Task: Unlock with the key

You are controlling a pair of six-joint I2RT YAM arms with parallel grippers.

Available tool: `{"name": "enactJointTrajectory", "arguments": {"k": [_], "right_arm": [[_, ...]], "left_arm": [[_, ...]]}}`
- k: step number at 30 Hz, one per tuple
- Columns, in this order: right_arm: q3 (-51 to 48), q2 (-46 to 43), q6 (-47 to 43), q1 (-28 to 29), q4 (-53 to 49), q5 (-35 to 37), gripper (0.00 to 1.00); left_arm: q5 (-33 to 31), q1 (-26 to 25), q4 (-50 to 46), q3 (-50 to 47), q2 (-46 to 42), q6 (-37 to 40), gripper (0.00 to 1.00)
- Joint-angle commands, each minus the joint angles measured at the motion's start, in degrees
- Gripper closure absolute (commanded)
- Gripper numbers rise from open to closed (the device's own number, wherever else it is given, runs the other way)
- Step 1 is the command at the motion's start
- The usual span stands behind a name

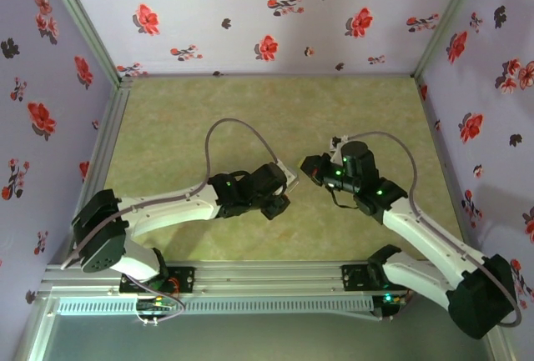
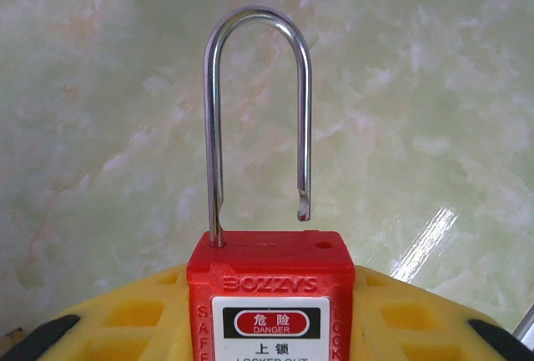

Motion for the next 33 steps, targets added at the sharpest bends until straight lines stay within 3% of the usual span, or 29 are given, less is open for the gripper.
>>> {"name": "enactJointTrajectory", "arguments": {"k": [1, 12, 24, 33], "right_arm": [[0.5, 2.5, 4.2, -0.3, 3.6, -3.8, 0.98], [-0.1, 9.1, 7.0, 1.1, 5.5, -4.2, 1.0], [0.4, 12.6, 4.7, 1.4, 0.9, -3.3, 1.0], [-0.5, 8.2, -0.4, 0.1, -3.6, 1.2, 0.89]], "left_arm": [[0.0, -0.3, 1.6, 0.4, -1.2, 1.9, 1.0], [-1.3, -2.2, 0.9, 2.5, 0.2, 3.4, 1.0], [-4.9, -3.0, 0.6, 3.1, -1.8, 4.3, 1.0], [-6.0, -2.3, -2.3, 2.5, 0.7, 0.0, 1.0]]}}
